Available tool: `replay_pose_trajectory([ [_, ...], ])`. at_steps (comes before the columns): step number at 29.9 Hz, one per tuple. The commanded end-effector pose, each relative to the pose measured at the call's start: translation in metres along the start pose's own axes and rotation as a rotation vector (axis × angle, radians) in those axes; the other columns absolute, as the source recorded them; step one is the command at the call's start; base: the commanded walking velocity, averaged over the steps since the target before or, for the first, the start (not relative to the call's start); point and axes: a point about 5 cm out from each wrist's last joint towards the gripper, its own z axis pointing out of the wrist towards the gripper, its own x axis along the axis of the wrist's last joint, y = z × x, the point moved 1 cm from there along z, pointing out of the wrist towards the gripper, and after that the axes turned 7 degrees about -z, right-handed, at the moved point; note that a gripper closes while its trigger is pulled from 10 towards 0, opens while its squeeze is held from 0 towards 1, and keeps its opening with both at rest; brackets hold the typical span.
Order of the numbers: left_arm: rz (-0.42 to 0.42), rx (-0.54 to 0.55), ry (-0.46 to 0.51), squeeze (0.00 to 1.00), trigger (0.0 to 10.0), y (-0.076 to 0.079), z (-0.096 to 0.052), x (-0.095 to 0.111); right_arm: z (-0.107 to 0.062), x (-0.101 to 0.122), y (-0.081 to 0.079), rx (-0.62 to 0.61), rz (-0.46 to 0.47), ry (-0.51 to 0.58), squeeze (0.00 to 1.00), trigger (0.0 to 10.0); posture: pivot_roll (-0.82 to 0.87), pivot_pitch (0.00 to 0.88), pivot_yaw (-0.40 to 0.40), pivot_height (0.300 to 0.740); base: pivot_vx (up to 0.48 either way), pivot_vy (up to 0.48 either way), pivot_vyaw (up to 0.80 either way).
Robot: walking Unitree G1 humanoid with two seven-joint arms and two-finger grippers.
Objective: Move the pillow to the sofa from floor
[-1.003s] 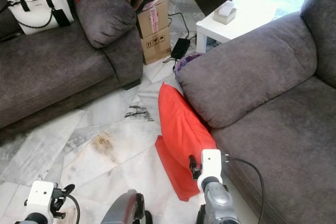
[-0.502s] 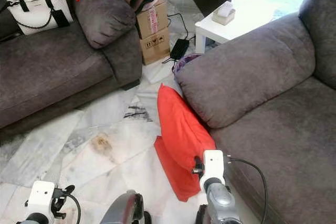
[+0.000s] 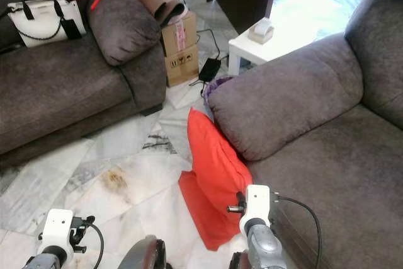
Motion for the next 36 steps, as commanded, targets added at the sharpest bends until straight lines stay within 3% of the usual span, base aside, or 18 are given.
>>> replay_pose_trajectory([
  [1,-0.010,0.037,-0.037,0.00,10.0,-0.009,-0.004,-0.010,-0.002,-0.007,-0.004,0.005,0.015,-0.027,0.00,0.0,0.19,0.083,0.066,0.642,0.000,0.000,0.00],
  [7,-0.018,0.060,-0.026,0.00,10.0,-0.014,0.001,-0.006,0.000,0.002,0.000,-0.005,0.086,0.017,0.00,0.0,0.16,0.023,0.054,0.642,0.000,0.000,0.00],
  [14,-0.088,0.100,0.033,0.00,10.0,-0.026,0.004,0.008,-0.002,0.003,0.007,-0.029,0.136,0.063,0.00,0.0,0.11,0.000,0.053,0.642,0.000,0.000,0.00],
  [15,-0.098,0.106,0.040,0.00,10.0,-0.027,0.005,0.010,-0.003,0.002,0.009,-0.039,0.156,0.066,0.00,9.8,0.11,0.000,0.053,0.642,0.000,0.000,0.00],
  [21,-0.092,0.100,0.082,0.00,10.0,-0.027,0.008,0.020,-0.009,-0.001,0.016,-0.026,0.196,0.113,0.00,10.0,0.09,0.000,0.067,0.647,0.000,0.000,0.00],
  [30,-0.071,0.101,0.102,0.00,10.0,-0.032,0.006,0.023,-0.008,0.009,0.020,-0.012,0.211,0.169,0.00,10.0,0.09,0.000,0.071,0.702,0.000,0.000,0.00],
  [33,-0.069,0.106,0.111,0.00,10.0,-0.034,0.005,0.023,-0.007,0.018,0.017,0.024,0.256,0.219,0.00,10.0,0.10,0.000,0.062,0.732,0.000,0.000,0.00],
  [36,-0.072,0.109,0.118,0.00,10.0,-0.034,0.004,0.023,-0.005,0.023,0.012,0.064,0.228,0.240,0.00,10.0,0.09,0.000,0.055,0.740,0.000,0.000,0.00],
])
